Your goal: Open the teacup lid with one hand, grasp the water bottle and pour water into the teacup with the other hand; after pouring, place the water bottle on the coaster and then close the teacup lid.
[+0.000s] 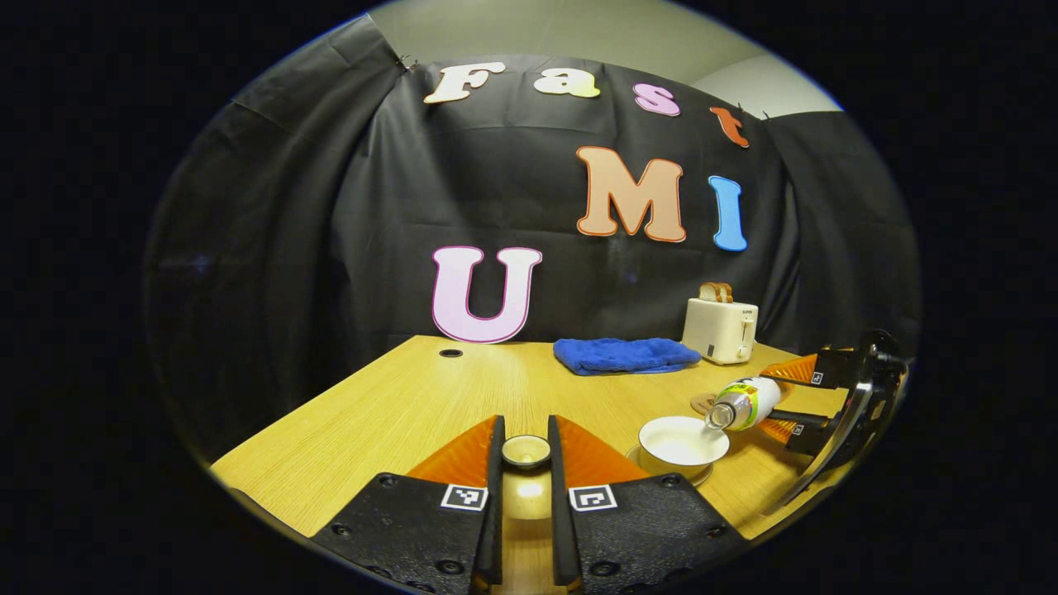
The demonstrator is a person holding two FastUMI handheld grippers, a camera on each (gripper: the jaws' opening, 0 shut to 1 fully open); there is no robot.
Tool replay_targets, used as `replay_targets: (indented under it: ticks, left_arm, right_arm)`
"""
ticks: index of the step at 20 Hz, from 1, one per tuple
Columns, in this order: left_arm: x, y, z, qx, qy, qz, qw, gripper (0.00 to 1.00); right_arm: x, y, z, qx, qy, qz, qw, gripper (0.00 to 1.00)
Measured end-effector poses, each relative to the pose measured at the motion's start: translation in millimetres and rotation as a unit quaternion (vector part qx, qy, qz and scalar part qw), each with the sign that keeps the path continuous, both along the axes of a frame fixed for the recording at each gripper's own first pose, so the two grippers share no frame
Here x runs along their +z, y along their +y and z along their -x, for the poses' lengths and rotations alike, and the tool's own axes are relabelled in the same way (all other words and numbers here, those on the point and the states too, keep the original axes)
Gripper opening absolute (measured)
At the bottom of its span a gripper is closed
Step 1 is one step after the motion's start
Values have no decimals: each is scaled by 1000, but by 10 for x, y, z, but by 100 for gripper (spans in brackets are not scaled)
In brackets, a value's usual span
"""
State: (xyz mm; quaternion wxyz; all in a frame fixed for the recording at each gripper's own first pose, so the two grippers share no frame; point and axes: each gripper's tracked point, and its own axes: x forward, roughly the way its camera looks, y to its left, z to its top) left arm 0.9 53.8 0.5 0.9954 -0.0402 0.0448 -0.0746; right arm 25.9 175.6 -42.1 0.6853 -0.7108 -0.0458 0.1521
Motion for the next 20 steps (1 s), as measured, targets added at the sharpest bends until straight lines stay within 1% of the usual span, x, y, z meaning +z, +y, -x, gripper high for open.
replay_targets:
  ticks: [7,13,20]
  left_arm:
    - [16,37,13,5,-6,-2,1000,21]
    - [6,49,12,6,-6,-1,1000,21]
    - [24,62,32,7,-9,-2,1000,21]
  right_arm:
    - [121,62,-30,20,-29,66,997,58]
    - [242,137,-25,44,-54,130,989,58]
    - [332,200,-34,66,-71,177,979,58]
